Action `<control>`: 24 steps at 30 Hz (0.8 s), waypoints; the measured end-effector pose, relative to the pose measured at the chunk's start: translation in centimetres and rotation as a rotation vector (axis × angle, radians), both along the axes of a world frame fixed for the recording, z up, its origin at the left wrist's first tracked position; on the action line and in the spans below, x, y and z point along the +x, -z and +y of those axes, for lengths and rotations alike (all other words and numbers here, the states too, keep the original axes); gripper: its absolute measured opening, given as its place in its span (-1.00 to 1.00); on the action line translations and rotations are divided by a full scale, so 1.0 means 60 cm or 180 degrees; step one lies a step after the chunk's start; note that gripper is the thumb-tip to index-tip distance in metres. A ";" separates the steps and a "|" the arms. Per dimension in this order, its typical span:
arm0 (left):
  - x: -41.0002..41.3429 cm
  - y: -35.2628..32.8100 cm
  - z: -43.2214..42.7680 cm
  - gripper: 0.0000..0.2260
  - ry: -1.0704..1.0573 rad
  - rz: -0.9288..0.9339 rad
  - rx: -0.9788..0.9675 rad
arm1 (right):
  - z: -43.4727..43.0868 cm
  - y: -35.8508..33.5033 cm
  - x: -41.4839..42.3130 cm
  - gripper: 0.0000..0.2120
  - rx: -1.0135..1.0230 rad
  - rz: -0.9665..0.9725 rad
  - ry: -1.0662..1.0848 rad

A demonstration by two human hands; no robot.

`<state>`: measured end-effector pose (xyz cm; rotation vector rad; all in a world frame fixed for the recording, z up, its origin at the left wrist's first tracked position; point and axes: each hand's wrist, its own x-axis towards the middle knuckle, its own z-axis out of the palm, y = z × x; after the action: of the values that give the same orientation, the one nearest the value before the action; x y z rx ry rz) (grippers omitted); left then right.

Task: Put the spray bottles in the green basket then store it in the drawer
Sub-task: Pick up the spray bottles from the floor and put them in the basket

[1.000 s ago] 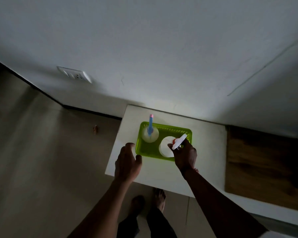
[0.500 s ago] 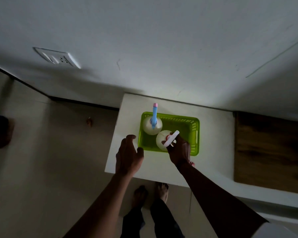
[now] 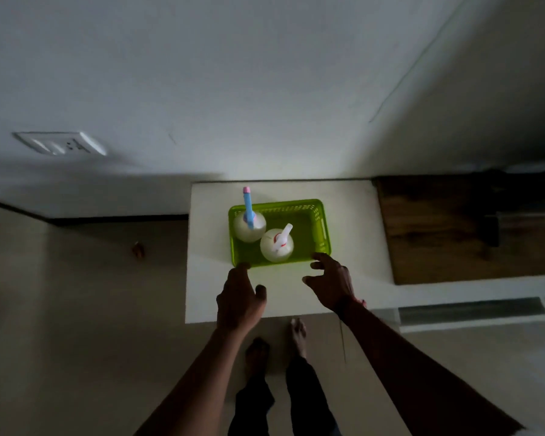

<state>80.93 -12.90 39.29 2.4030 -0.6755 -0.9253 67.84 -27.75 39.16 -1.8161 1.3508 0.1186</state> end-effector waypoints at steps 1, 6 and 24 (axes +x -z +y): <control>-0.010 -0.004 0.003 -0.53 0.0145 0.0004 0.0043 | 0.004 -0.007 -0.013 -0.45 0.0028 -0.0035 0.0112; -0.059 -0.018 -0.013 -0.56 0.0522 0.0044 0.0136 | 0.020 -0.027 -0.088 -0.52 0.0007 -0.0197 0.0572; -0.610 -0.036 0.029 -0.46 0.2514 0.0059 0.0157 | 0.243 -0.026 -0.674 -0.57 0.0289 -0.0001 0.2183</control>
<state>44.35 -11.14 41.46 2.1568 -1.6680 -1.2535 27.41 -13.18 40.75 -1.1947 1.8562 -0.1831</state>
